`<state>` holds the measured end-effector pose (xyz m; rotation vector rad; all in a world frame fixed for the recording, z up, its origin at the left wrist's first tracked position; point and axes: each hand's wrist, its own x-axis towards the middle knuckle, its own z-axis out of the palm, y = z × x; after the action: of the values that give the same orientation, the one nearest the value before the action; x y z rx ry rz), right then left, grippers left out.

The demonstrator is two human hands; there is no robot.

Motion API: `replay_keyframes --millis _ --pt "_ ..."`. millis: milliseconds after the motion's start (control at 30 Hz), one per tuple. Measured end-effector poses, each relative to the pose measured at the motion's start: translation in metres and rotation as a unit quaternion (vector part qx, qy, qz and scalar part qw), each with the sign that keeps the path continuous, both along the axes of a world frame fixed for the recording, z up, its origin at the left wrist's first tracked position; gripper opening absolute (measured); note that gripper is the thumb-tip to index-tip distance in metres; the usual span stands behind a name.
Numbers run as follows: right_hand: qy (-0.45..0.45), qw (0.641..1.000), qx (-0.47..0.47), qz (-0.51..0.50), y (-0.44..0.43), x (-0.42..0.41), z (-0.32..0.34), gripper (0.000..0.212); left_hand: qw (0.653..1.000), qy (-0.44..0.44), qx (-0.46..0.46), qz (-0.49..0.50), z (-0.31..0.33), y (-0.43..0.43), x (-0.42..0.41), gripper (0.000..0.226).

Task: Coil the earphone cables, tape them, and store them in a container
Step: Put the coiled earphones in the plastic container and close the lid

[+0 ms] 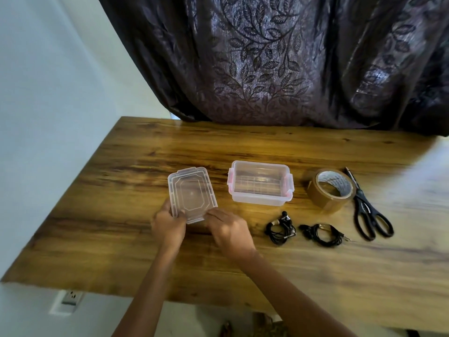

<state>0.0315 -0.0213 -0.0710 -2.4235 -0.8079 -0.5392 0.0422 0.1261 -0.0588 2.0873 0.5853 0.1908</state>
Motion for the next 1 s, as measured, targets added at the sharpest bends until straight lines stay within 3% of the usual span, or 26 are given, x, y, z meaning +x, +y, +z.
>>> replay_keyframes --millis 100,200,333,500,700,767,867,1000 --pt "-0.032 0.996 0.03 -0.082 -0.037 -0.017 -0.001 0.008 0.999 -0.016 0.043 -0.025 0.004 -0.013 0.003 0.042" --pt "-0.032 0.986 0.008 -0.161 -0.08 -0.034 -0.004 0.021 0.994 -0.053 0.074 -0.06 0.016 -0.034 0.009 0.056" --pt "0.036 0.97 -0.031 -0.239 -0.114 -0.051 -0.013 0.035 0.982 -0.091 0.064 -0.155 0.021 -0.063 0.016 0.054" --pt "0.048 0.965 -0.04 -0.255 -0.12 -0.059 -0.023 0.033 0.967 -0.08 0.103 -0.217 0.019 -0.081 0.017 0.043" --pt "0.03 0.97 -0.067 -0.232 -0.118 -0.062 -0.02 0.019 0.967 -0.056 0.127 -0.216 0.013 -0.085 0.019 0.041" --pt "0.076 0.963 -0.004 -0.257 -0.117 -0.062 -0.012 0.016 0.967 -0.053 0.128 -0.214 0.008 -0.083 0.022 0.042" --pt "0.148 0.936 0.162 -0.277 -0.114 -0.059 0.014 0.021 0.969 -0.047 0.122 -0.21 0.006 -0.084 0.026 0.041" --pt "0.107 0.918 0.266 -0.276 -0.108 -0.034 0.06 0.021 0.974 -0.04 0.101 -0.196 0.003 -0.086 0.028 0.039"
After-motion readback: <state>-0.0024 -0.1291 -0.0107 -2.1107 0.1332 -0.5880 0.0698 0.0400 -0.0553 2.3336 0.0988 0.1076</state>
